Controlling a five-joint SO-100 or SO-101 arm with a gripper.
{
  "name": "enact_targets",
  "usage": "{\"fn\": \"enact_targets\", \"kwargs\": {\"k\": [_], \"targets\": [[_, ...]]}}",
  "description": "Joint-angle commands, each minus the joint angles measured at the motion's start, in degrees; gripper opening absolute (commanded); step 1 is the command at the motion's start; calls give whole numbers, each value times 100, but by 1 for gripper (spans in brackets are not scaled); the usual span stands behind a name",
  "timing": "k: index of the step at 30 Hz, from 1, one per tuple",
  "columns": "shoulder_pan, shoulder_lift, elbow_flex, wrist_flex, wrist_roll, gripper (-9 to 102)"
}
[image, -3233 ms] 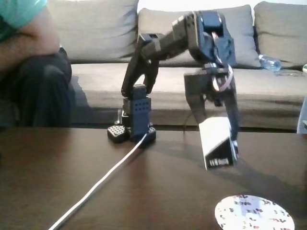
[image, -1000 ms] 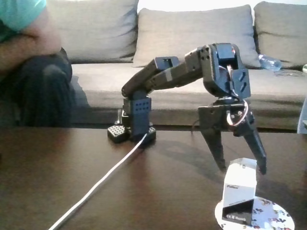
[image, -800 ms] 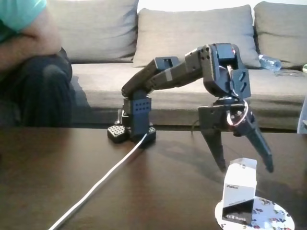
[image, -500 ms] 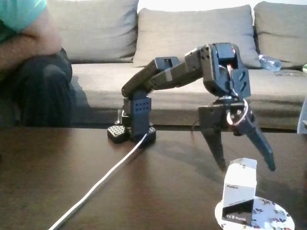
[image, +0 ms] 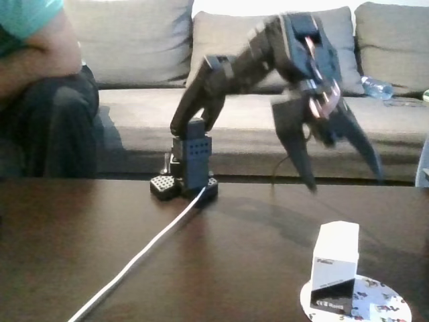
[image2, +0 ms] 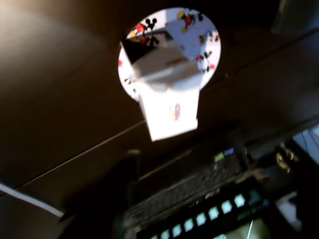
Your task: Grasp a servo box and put it on the zirlivani.
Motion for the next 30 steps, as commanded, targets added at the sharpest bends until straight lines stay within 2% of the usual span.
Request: {"fn": "enact_targets", "kwargs": {"k": [1,7,13,19,22,27,30], "targets": [[360,1336,659,422,229,36],[1222,2452,2171,70,1090,0],[1925,3568,4359,-967,1538,0],[2206,6187,8279,-3173,1679,0],[2188,7813,10222,-3858,1679,0],[2197,10134,12463,-3938,1679,0],[2312,11320,13359,-3507,1679,0]]}}
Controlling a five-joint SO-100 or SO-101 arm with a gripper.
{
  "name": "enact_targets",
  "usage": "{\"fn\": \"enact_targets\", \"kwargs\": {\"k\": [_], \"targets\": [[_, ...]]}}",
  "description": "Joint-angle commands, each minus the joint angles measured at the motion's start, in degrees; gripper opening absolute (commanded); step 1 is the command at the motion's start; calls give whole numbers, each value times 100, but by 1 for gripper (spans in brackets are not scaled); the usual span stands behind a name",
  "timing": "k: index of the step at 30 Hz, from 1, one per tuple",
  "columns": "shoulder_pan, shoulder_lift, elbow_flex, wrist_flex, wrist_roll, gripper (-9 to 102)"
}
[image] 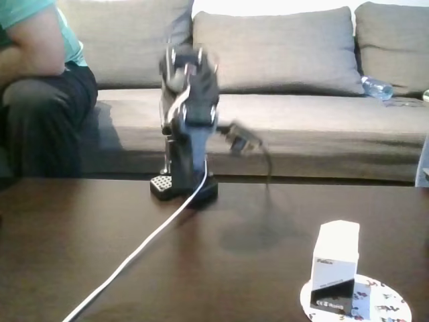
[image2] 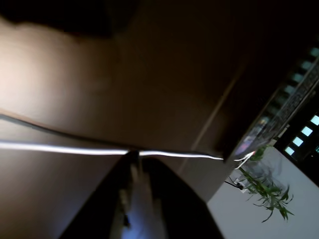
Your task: Grasp a servo box and put it on the zirlivani.
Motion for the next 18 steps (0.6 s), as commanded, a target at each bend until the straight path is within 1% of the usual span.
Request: {"fn": "enact_targets", "kwargs": {"k": [1,4,7,9,11,14,18], "targets": [[185,1468,879,527,18,0],[536,2452,1318,1195,18,0],[1037,3155,1635,1679,9,0],[1274,3155,1688,1714,18,0],[1318,3076,1696,1696,26,0],[1213,3076,1731,1661,255,0],[1063,3094,1740,1670,237,0]]}}
